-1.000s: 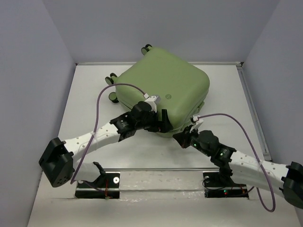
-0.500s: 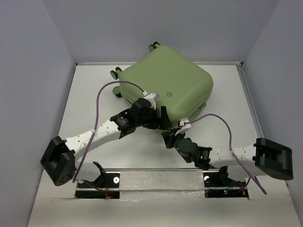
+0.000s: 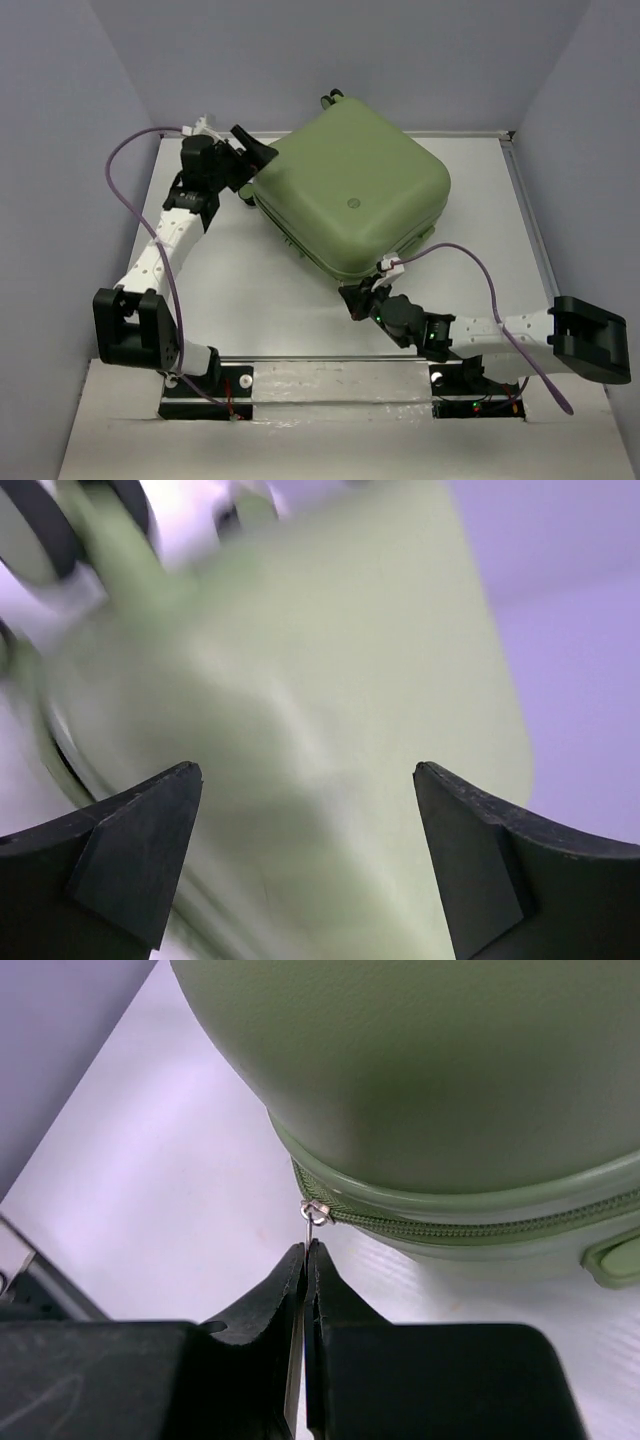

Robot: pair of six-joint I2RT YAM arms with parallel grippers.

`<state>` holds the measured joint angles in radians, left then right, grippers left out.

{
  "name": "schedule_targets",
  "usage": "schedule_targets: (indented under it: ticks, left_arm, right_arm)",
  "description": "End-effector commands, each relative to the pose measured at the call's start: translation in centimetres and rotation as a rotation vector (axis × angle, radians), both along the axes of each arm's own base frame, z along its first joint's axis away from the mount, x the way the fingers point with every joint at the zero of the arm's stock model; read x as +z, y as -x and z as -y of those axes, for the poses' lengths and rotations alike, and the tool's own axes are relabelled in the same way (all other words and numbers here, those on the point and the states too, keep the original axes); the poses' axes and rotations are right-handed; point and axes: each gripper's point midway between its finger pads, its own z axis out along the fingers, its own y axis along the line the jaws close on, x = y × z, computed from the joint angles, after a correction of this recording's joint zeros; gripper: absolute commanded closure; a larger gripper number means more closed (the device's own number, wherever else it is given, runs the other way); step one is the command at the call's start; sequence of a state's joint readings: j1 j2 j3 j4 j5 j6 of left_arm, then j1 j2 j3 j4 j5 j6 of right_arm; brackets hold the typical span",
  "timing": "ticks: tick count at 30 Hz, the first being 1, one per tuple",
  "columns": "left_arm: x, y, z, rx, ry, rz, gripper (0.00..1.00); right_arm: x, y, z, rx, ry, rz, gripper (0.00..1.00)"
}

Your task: Pack the luggage

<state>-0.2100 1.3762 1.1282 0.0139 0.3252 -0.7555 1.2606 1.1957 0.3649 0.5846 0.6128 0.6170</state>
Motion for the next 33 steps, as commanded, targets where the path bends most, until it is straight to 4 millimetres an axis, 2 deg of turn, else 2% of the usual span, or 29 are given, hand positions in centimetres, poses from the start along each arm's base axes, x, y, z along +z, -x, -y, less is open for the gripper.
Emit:
schedule_targets:
  ticks: [1, 3, 4, 5, 6, 7, 8, 9, 11, 15, 23, 30, 33]
  left_arm:
    - [5.7, -5.5, -4.1, 0.144, 0.06, 0.199, 0.01]
    - [5.6, -7.2, -6.2, 0.184, 0.048, 0.184, 0.01]
    - [3.3, -8.5, -6.6, 0.188, 0.043, 0.127, 0.01]
    - [2.7, -9.2, -6.9, 0.187, 0.043, 0.107, 0.01]
    - [1.9, -9.9, -7.1, 0.184, 0.044, 0.082, 0.01]
    - [2.8, -10.6, -6.8, 0.151, 0.051, 0.094, 0.01]
    - [0.6, -11.5, -6.8, 0.142, 0.044, 0.033, 0.01]
    - [1.1, -11.9, -6.5, 0.119, 0.045, 0.042, 0.01]
    - [-0.1, -12.4, -6.5, 0.116, 0.038, 0.017, 0.01]
    - [-1.0, -12.7, -7.2, 0.147, 0.019, 0.005, 0.01]
    - [-1.9, -13.0, -6.2, 0.121, 0.061, -0.01, 0.01]
    - [-2.1, -12.4, -3.0, 0.064, 0.138, -0.026, 0.02]
    - [-1.9, -12.5, -2.6, 0.069, 0.191, -0.026, 0.06]
  right_arm:
    - [1.2, 6.1, -3.1, 0.282, -0.09, -0.063, 0.93]
    - [1.1, 6.2, -3.0, 0.282, -0.081, -0.065, 0.93]
    - [1.1, 6.2, -2.9, 0.282, -0.077, -0.065, 0.93]
    - [0.9, 6.2, -2.9, 0.281, -0.068, -0.068, 0.93]
    - [0.9, 6.2, -2.8, 0.282, -0.064, -0.068, 0.93]
    - [0.8, 6.2, -2.8, 0.283, -0.064, -0.07, 0.93]
    - [0.7, 6.2, -2.8, 0.281, -0.059, -0.071, 0.93]
    - [0.6, 6.2, -2.7, 0.278, -0.053, -0.073, 0.93]
    - [0.4, 6.2, -2.5, 0.279, -0.045, -0.076, 0.93]
    - [0.2, 6.3, -2.4, 0.283, -0.036, -0.081, 0.93]
    - [0.1, 6.4, -2.0, 0.282, -0.025, -0.081, 0.93]
    - [0.1, 6.0, -2.0, 0.275, -0.017, -0.076, 0.93]
    - [0.2, 5.9, -2.1, 0.271, -0.015, -0.076, 0.93]
